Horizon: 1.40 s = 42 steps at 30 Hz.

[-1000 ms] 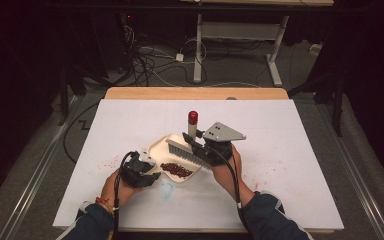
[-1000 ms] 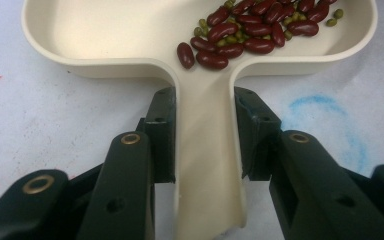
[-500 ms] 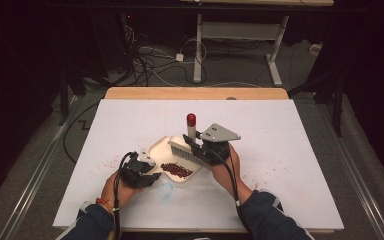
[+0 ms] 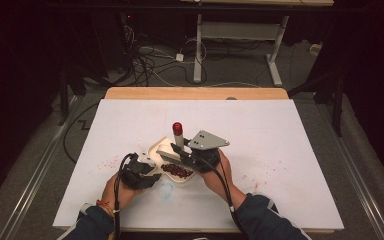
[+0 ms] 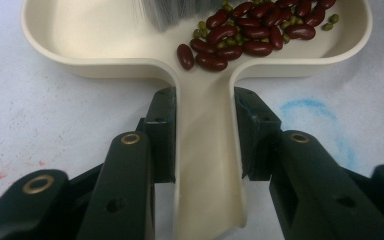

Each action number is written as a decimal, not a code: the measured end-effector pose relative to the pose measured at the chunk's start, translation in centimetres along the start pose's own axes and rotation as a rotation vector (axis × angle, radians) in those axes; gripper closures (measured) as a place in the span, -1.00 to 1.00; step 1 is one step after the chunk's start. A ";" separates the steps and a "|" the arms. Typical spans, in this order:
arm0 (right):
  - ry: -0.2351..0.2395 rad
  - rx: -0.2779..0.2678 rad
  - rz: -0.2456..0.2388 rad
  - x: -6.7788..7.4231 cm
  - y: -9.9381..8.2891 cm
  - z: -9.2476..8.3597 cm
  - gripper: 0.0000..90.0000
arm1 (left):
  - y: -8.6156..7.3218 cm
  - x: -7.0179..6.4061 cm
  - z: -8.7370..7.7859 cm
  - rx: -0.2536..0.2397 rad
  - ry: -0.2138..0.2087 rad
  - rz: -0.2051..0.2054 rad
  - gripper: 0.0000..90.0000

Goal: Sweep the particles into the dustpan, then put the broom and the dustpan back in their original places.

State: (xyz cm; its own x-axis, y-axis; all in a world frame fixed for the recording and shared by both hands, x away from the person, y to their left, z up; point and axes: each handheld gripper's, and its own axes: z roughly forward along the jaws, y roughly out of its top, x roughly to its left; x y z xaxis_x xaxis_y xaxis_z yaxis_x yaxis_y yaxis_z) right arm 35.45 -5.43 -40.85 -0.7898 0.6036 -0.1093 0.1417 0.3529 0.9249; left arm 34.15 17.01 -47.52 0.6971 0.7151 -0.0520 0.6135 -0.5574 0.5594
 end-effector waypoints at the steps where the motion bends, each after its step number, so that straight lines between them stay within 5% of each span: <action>1: 0.004 -0.003 -0.002 0.1 0.0 0.0 0.56 | 0.0 0.0 0.0 -0.001 0.001 -0.001 0.40; 12: 0.017 -0.034 0.014 -0.9 0.7 -1.0 0.57 | -0.2 0.3 0.0 -0.003 -0.004 0.002 0.40; 23: -0.043 -0.073 -0.001 -2.0 1.5 -2.5 0.57 | -0.3 0.4 0.0 0.008 0.004 0.019 0.40; 42: -0.071 -0.047 0.013 -4.2 1.8 -4.9 0.56 | -0.1 0.5 0.0 0.008 0.015 0.006 0.40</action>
State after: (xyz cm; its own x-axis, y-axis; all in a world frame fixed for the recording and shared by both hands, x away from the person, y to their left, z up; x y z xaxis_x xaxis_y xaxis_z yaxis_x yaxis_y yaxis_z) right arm 36.11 -10.87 -36.94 -0.7437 0.6574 -0.1214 0.1222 0.3123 0.9421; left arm 34.49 17.39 -47.62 0.6951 0.7179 -0.0368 0.6127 -0.5649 0.5528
